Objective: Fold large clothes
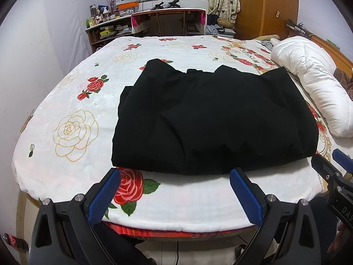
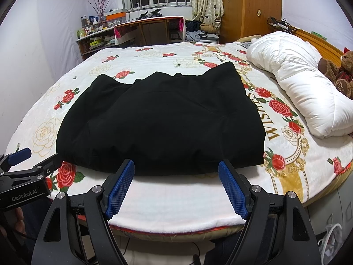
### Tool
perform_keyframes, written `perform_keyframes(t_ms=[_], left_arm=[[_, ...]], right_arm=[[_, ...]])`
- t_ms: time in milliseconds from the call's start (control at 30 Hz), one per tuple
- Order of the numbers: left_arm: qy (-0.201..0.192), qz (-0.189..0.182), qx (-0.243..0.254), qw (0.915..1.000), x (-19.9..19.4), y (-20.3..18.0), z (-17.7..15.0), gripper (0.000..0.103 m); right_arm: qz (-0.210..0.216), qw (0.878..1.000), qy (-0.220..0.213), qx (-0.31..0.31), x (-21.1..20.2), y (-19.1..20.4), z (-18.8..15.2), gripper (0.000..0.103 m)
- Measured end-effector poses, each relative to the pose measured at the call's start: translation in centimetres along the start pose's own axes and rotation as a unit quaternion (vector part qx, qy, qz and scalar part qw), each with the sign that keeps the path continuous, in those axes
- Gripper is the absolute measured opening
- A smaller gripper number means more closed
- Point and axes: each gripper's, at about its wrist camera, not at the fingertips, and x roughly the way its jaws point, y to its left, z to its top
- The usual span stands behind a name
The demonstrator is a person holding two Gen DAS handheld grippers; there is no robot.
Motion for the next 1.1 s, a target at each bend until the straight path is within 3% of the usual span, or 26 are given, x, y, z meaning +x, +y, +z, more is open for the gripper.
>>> perform_keyframes(t_ms=[1100], left_arm=[[0.002, -0.007, -0.008, 0.9999, -0.18, -0.32, -0.16, 0.100]], right_arm=[[0.000, 1.000, 0.000, 0.001, 0.03, 0.02, 0.02, 0.078]])
